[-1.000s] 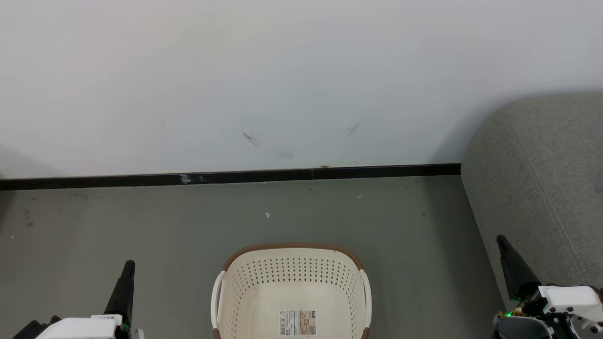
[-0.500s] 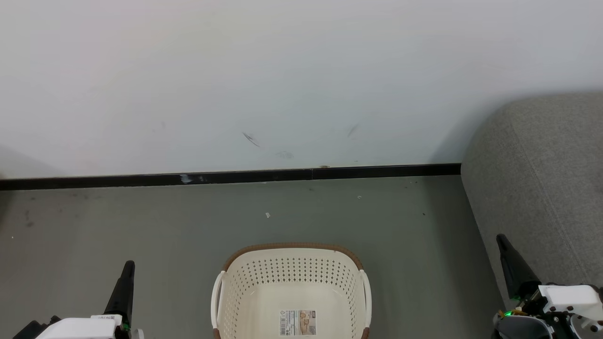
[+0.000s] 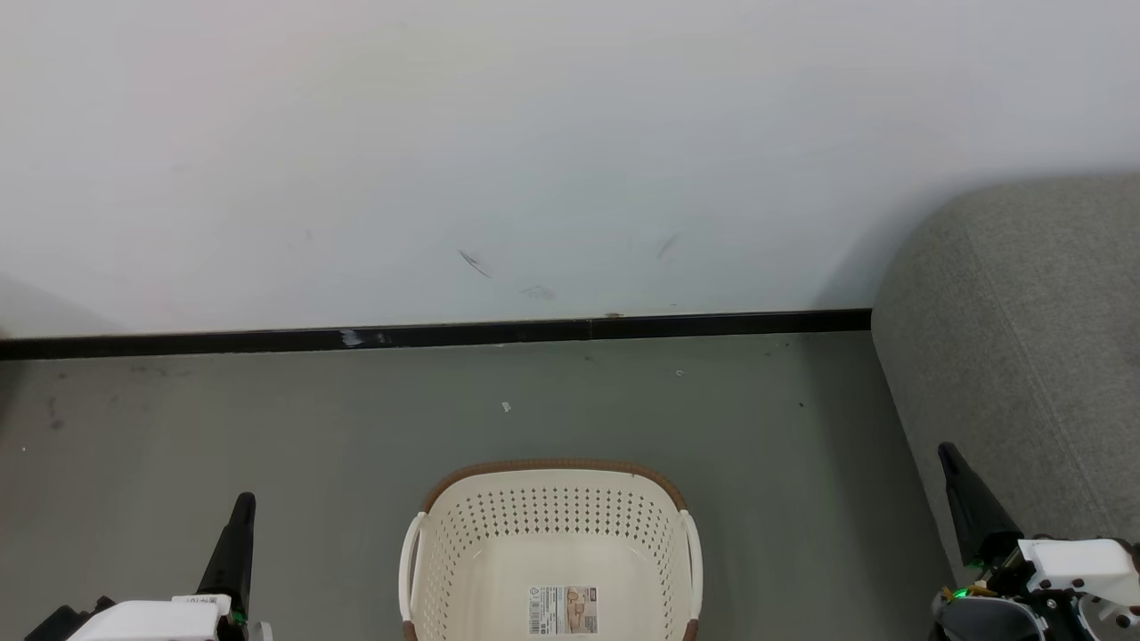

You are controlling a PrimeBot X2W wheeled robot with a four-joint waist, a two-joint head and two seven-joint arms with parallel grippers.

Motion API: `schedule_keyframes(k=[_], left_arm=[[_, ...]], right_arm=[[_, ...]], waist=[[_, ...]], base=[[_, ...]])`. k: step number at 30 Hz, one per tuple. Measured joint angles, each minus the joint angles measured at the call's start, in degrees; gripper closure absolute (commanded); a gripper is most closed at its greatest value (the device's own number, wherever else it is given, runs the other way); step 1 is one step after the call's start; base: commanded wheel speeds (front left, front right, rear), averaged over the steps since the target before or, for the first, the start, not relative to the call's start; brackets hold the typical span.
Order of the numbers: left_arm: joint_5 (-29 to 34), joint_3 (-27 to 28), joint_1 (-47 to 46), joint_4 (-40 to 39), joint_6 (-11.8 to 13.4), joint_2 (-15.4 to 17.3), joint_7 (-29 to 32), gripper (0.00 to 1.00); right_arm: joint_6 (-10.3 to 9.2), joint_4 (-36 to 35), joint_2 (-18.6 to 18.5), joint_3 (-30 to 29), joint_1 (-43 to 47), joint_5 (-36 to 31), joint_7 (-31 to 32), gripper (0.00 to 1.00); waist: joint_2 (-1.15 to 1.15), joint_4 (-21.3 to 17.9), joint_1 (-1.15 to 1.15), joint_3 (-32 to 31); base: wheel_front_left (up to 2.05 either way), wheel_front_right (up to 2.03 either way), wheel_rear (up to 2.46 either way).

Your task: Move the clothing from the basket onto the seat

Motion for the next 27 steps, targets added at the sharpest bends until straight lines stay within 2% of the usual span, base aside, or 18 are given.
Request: schedule_keyframes(k=[27], left_arm=[[0.0,0.0,-0.1,0.1,0.0,0.0,0.0,1.00]], right_arm=[[0.00,0.0,0.0,-0.1,0.0,0.0,0.0,1.00]], waist=[[0.00,0.0,0.00,0.0]], base=[[0.00,0.00,0.00]])
